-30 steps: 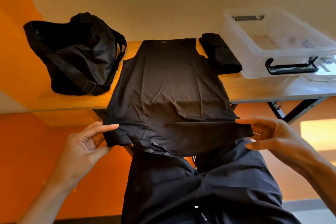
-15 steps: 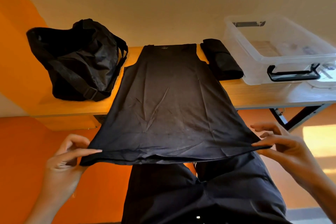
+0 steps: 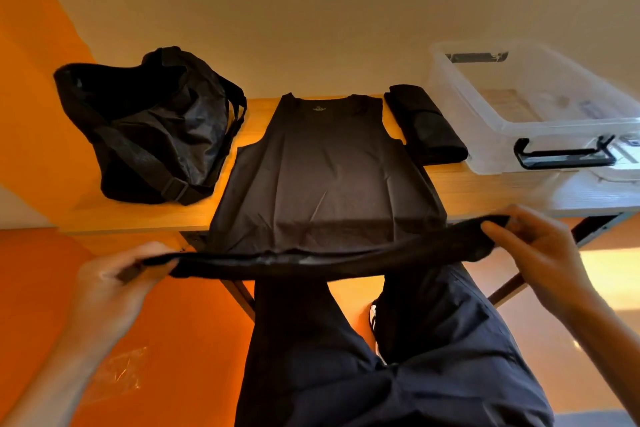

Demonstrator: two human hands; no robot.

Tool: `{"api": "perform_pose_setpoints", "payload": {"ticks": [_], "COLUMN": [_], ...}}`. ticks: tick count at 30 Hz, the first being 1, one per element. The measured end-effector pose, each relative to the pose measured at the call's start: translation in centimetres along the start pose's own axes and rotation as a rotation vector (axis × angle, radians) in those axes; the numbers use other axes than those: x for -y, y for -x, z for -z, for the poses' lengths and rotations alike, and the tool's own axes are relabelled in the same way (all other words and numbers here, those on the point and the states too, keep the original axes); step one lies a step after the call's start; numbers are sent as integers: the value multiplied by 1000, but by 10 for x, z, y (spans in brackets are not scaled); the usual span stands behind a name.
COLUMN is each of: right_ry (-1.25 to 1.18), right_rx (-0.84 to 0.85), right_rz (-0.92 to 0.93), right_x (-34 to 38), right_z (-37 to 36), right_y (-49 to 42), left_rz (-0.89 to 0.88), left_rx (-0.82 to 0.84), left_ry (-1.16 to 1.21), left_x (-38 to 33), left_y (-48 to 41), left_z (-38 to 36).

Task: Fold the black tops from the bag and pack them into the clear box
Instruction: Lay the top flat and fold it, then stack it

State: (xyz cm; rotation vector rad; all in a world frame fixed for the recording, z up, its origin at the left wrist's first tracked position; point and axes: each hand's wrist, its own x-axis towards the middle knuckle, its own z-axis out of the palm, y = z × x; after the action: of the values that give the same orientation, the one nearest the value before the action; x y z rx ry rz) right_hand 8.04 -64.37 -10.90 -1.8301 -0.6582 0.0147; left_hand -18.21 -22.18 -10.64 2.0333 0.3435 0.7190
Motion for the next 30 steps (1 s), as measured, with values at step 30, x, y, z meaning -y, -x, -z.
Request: {"api": "perform_pose_setpoints", "payload": {"ticks": [30], "right_ry": [815], "right_rx": [-147], "right_rz": [-30], "right_x": [-68], "right_z": [-71], "right_y": [-232], "left_rz": [171], "left_rx": [-199], "left_ry": [-529], "left_x": [38], "left_y": [-251], "left_z": [-98]}}
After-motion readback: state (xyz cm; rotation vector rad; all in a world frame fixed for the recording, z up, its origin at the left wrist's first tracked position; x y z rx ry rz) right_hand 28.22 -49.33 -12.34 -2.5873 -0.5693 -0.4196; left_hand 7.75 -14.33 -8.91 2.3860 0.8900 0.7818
